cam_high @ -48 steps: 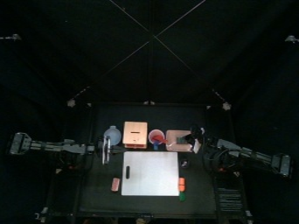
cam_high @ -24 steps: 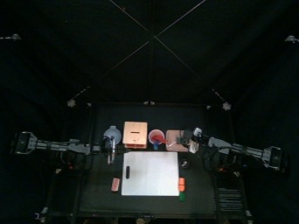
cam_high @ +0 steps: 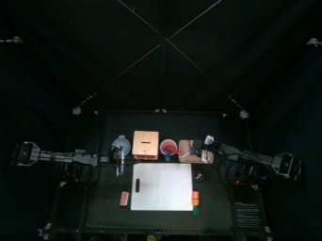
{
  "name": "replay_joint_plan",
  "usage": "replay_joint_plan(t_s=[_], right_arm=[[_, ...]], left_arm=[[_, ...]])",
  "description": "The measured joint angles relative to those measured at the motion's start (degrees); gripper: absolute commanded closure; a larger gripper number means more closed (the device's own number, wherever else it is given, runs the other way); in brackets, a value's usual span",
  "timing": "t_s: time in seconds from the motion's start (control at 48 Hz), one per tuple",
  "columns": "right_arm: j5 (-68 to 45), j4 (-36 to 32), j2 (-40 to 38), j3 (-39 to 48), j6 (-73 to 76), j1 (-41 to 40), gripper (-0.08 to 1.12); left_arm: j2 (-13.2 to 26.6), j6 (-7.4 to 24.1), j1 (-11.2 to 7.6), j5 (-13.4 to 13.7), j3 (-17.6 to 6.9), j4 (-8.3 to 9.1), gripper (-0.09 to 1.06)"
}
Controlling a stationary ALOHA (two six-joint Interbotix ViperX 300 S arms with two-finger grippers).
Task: Place sushi on board then cut the sushi with the knife then place the pieces on the plate
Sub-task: Place the sushi on the board
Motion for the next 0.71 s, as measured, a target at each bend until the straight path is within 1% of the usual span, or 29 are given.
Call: replay_joint_plan(t_s=[0.438, 0.583, 0.708], right_arm=[[1.4, 15.7, 8.5, -2.4, -20.0, -4.7, 0.05], [1.4, 18.3, 11.1, -3.2, -22.9, -6.2, 0.05], [0.9, 18.5, 13.3, -3.3, -23.0, -6.6, 0.06]], left_arm=[[0.0, 0.0, 0.09, 0.0, 0.1, -0.09, 0.99], [0.0, 0.0, 0.09, 0.0, 0.1, -0.09, 0.99], [0.0, -0.1, 0.09, 0.0, 0.0, -0.09, 0.99]])
